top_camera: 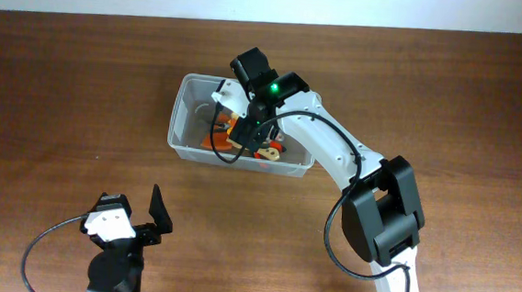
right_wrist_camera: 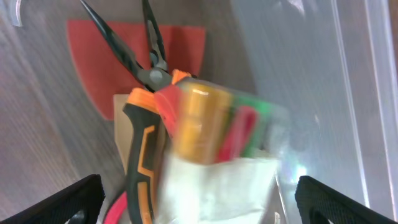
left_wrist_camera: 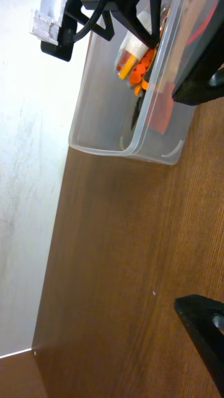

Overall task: Pack container
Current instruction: 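Open the right gripper and lift it away from the container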

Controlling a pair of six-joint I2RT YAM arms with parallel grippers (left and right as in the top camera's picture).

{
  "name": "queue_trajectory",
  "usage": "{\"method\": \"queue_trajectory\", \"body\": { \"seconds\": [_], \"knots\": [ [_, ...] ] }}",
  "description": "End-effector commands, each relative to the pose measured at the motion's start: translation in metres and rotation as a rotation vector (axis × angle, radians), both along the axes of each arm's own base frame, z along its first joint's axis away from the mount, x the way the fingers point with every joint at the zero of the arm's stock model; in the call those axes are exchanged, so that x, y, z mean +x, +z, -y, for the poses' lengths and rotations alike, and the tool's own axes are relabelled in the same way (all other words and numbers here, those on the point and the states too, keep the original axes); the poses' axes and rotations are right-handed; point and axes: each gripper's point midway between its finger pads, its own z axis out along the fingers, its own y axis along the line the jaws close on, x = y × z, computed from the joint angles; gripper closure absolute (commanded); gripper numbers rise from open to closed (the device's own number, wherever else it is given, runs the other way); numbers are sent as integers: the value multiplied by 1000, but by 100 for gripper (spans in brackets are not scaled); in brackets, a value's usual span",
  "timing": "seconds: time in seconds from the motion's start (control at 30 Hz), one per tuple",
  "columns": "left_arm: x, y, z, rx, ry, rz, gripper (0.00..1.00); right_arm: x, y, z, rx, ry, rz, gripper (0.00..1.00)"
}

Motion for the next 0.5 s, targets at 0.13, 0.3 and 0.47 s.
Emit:
{"method": "queue_trajectory", "body": {
  "seconds": [0.13, 0.3, 0.47],
  "knots": [
    [0, 0, 0, 9, -2, 1, 1, 33, 111, 33, 100, -345, 210, 1],
    [0, 0, 0, 9, -2, 1, 1, 37, 180, 93, 194, -576, 257, 1],
    [0, 0, 0, 9, -2, 1, 1, 39, 217, 173, 240, -786, 293, 1]
  ]
}}
